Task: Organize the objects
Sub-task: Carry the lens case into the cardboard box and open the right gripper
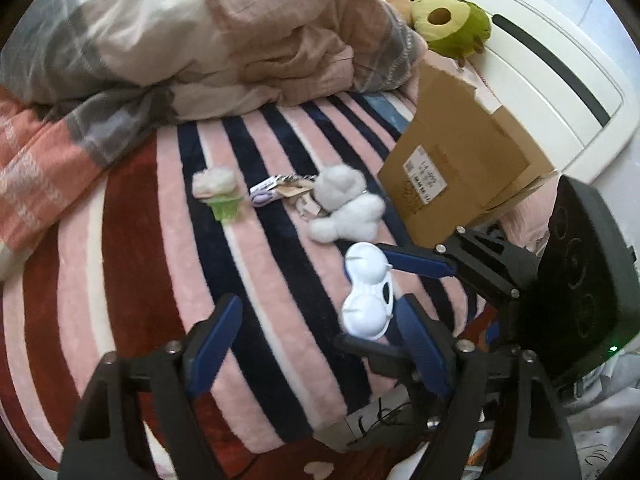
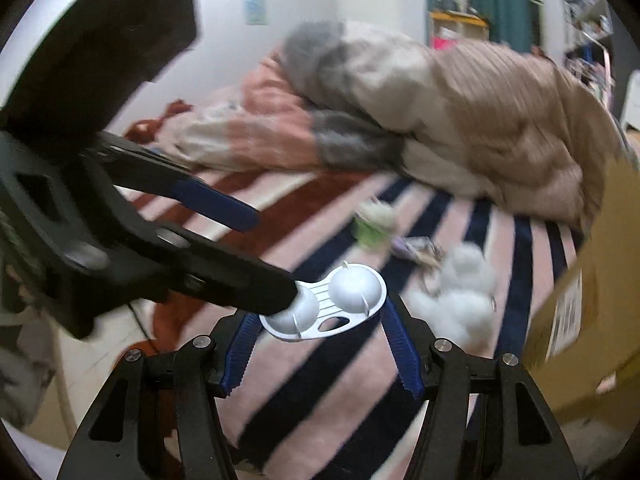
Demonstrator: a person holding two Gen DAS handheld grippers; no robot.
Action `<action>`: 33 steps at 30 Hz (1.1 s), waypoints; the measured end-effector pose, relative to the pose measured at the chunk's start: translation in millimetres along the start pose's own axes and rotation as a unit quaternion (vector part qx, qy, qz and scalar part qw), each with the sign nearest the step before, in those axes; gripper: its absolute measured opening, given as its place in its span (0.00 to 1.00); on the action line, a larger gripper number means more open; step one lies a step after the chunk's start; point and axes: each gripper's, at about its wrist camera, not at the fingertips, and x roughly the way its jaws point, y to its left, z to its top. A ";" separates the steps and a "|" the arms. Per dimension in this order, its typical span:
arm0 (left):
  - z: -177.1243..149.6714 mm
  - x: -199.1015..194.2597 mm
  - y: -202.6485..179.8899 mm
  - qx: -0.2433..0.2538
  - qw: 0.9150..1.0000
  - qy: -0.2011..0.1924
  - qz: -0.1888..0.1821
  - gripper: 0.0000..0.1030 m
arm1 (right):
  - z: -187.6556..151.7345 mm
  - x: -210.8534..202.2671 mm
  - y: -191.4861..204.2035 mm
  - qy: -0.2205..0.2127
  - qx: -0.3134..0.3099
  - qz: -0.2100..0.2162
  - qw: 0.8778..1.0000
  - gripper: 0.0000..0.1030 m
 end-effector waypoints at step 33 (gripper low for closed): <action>146.8 48.7 -193.9 0.174 0.984 0.020 -0.022 0.28 | 36.9 -129.0 -152.6 -0.028 0.092 -0.072 0.993 0.55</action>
